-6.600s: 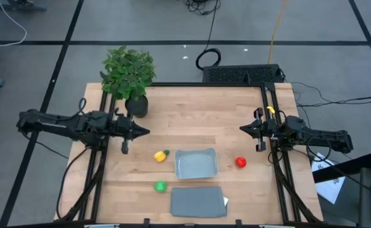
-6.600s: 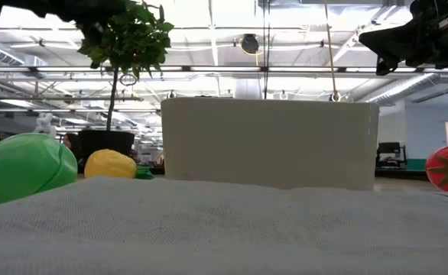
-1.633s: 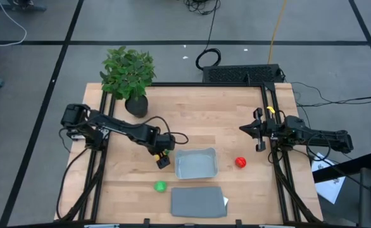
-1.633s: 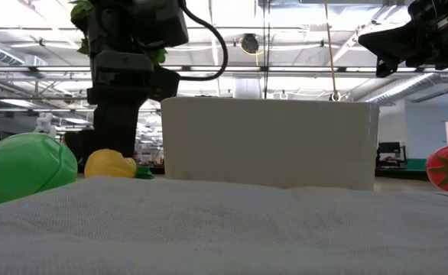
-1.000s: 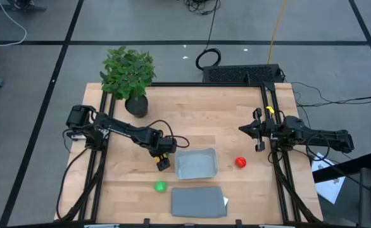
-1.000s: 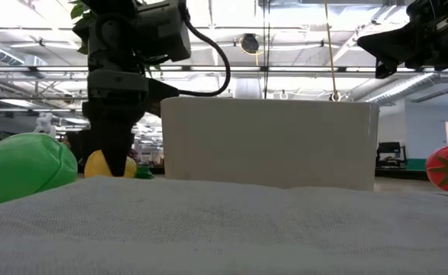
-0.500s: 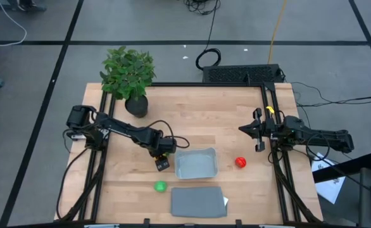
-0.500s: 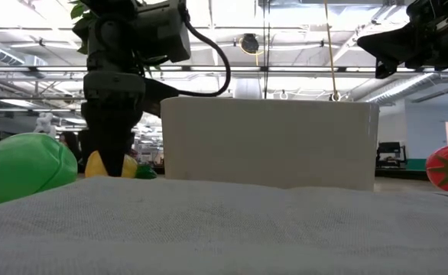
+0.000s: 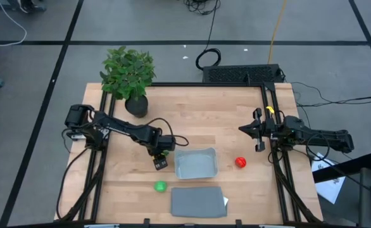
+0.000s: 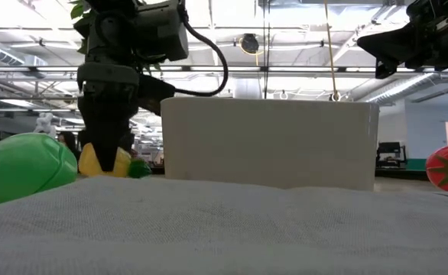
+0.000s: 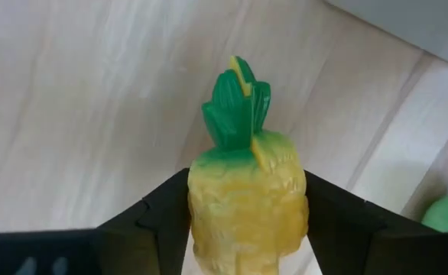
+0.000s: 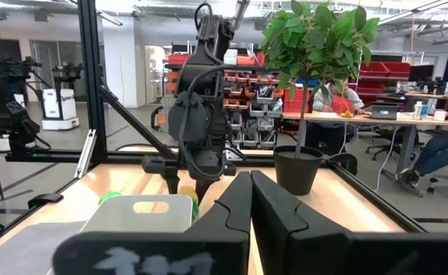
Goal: Pick and placing Produce into tupperware
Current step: Put the yellow pineapple into the gray bin
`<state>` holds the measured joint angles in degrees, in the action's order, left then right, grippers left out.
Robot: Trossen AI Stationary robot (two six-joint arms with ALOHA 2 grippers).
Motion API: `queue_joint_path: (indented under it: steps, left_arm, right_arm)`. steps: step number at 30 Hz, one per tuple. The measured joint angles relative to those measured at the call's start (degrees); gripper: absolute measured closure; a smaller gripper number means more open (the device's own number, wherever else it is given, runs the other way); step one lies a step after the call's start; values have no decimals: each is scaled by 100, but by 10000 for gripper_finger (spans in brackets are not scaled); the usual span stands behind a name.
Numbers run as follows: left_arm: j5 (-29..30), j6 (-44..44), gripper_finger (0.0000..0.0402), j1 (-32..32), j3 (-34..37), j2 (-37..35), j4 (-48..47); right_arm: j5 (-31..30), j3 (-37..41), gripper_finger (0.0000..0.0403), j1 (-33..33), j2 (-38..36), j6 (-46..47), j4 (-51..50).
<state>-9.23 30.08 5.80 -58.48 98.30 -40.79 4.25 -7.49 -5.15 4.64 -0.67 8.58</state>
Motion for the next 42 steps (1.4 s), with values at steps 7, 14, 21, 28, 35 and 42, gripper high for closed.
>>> queue_joint_path:
  steps: [7, 14, 21, 28, 35, 42]
  left_arm:
    - [26, -61, 199, -163, -216, -420, -462]
    - [40, -385, 192, -254, -702, -906, -944]
    - [223, -663, 189, -259, -1314, -1279, -1307]
    - [421, -972, 188, -306, -1762, -1592, -1752]
    - [610, -1045, 188, -516, -2018, -1734, -2258]
    - [631, -985, 188, -668, -2033, -1654, -2147]
  right_arm:
    - [2, 0, 403, 0, 0, 0, 20]
    - [2, 0, 403, 0, 0, 0, 19]
    - [2, 0, 403, 0, 0, 0, 17]
    - [2, 0, 403, 0, 0, 0, 17]
    - [2, 0, 403, 0, 0, 0, 17]
    - [2, 0, 403, 0, 0, 0, 19]
